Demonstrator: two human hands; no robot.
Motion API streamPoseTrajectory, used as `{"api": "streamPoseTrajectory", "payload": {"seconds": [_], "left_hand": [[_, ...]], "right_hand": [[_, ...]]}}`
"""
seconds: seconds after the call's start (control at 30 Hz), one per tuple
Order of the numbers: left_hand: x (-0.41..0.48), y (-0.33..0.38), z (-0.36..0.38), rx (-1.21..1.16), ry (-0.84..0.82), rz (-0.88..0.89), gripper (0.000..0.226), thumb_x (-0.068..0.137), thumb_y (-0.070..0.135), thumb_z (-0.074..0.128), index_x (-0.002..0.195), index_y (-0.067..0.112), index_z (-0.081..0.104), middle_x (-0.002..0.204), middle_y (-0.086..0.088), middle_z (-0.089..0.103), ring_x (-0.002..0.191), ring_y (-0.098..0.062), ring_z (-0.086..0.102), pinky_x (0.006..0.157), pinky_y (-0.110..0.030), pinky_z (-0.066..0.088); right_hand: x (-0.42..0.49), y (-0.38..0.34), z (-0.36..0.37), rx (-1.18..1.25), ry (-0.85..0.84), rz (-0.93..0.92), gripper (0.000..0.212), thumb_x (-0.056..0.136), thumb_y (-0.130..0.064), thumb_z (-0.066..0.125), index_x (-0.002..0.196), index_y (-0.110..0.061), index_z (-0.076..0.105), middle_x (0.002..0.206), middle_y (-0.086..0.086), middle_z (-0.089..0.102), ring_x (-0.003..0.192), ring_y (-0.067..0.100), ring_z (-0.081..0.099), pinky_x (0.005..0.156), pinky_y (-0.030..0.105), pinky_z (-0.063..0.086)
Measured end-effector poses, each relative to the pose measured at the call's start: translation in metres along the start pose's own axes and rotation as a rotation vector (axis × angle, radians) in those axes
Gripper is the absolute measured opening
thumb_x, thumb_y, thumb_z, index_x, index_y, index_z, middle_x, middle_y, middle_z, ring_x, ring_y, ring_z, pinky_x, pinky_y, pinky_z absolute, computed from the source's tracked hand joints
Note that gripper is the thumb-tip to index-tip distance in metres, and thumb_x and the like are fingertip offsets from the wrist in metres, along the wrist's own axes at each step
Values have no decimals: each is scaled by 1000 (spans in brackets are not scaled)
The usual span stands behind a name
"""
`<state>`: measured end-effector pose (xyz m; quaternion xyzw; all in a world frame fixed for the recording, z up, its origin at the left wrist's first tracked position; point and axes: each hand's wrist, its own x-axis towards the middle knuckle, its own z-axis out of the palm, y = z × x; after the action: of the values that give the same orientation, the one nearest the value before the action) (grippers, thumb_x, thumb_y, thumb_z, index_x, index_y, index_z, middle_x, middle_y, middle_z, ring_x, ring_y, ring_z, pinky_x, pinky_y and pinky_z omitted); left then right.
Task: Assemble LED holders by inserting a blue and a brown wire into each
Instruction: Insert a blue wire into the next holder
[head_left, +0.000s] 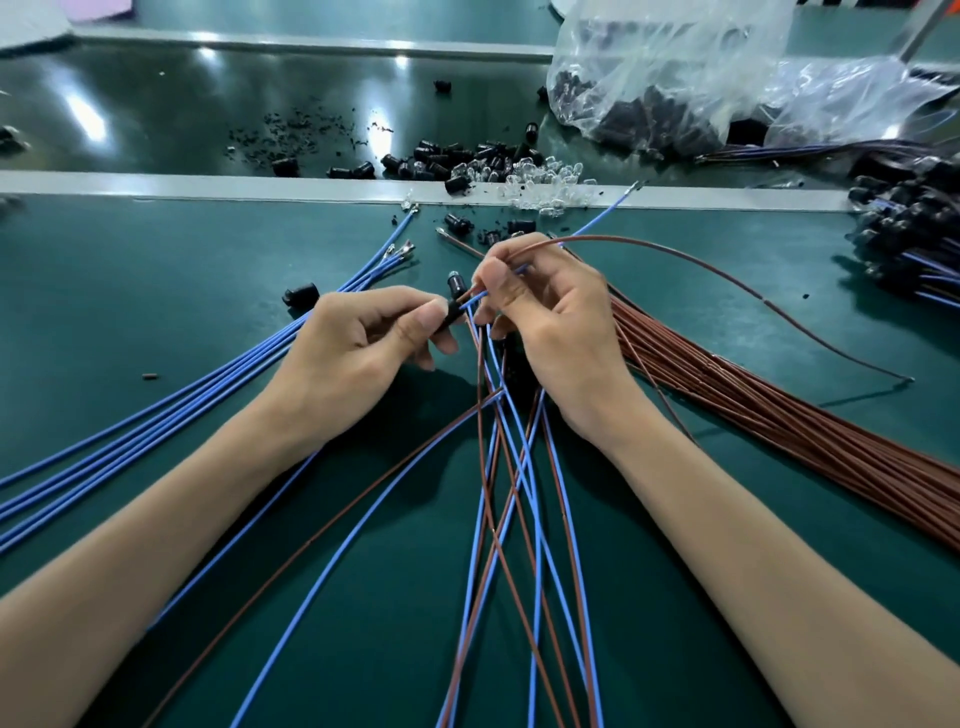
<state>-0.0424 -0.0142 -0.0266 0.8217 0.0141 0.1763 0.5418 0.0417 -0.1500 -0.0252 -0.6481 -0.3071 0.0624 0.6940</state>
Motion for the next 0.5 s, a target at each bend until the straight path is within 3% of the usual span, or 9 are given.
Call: {"api": "streamPoseTrajectory", "payload": {"seconds": [0.23,0.37,0.5], "left_hand": [[0,0,1,-90,12,-22,18,80,30,61,95,22,63,70,12,69,61,1,60,62,-11,46],[-1,0,1,-79,43,-44,22,68,32,72,88,25,66,71,15,68,64,1,60,64,-14,48],[0,0,1,-89,61,-31,12,75,28,67,86,22,66,69,14,70,59,1,60,62,-10,47]], "right_hand": [[-1,-1,-1,2,57,-6,20,90,-3,62,78,-19,58,66,-6,58,52,-1,55,56,13,46],[0,0,-2,-13,79,-26,19,88,-5,64,78,-21,60,67,-11,60,53,-1,55,57,13,46],[1,2,-3,-35,37,6,22,88,-4,64,75,-22,61,61,-14,59,54,-2,56,57,13,45]]}}
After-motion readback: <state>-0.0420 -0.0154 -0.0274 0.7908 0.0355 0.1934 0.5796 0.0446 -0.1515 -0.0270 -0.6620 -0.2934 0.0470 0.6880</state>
